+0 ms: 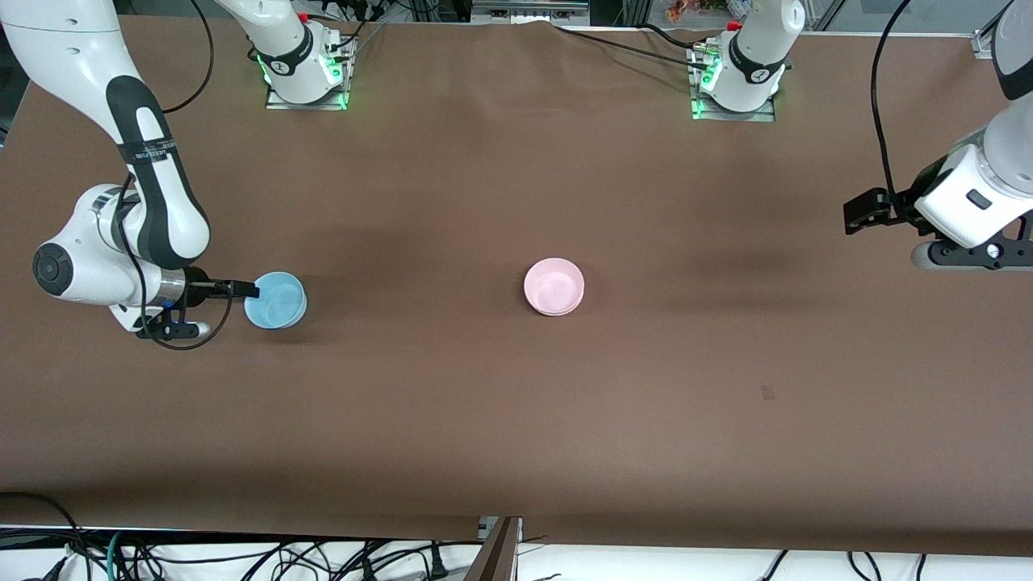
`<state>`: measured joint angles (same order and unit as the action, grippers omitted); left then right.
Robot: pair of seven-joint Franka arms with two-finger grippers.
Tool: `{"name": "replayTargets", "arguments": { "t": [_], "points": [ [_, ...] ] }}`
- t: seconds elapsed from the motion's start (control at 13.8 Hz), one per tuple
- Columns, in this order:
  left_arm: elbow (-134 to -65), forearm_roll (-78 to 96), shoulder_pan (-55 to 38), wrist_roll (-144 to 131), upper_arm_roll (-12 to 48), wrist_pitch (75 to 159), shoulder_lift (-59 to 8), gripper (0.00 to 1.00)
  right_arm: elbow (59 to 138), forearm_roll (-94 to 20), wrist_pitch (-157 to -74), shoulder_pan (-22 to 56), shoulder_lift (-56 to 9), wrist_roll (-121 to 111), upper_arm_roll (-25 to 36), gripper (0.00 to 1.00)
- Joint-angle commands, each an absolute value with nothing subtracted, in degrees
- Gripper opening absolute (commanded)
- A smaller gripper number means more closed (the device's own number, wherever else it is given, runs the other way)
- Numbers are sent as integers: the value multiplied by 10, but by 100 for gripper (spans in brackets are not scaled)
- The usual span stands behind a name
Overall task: Stack pink and blue bowls on white bowl
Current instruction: 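Withdraw the left gripper while the right gripper grasps the blue bowl rim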
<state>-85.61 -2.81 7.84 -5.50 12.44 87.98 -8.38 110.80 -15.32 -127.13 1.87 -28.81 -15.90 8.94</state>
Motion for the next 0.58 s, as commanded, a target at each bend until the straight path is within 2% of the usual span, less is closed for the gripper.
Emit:
{"name": "replayTargets", "arguments": {
  "t": [0.0,0.14,0.36,0.51],
  "points": [
    [-943,5,-10,-43,23,938,-15,100,1143,-185,-1314,19,-273,-185,91,99],
    [-945,0,-27,-43,14,939,-10,100,1144,-196,-1317,20,-274,-188,91,99],
    [-975,3,-24,-43,14,967,3,100,1145,-200,-1316,21,-273,-188,89,91],
    [-1035,3,-19,-43,15,1006,42,100,1145,-200,-1316,22,-273,-187,87,76]
  ]
}}
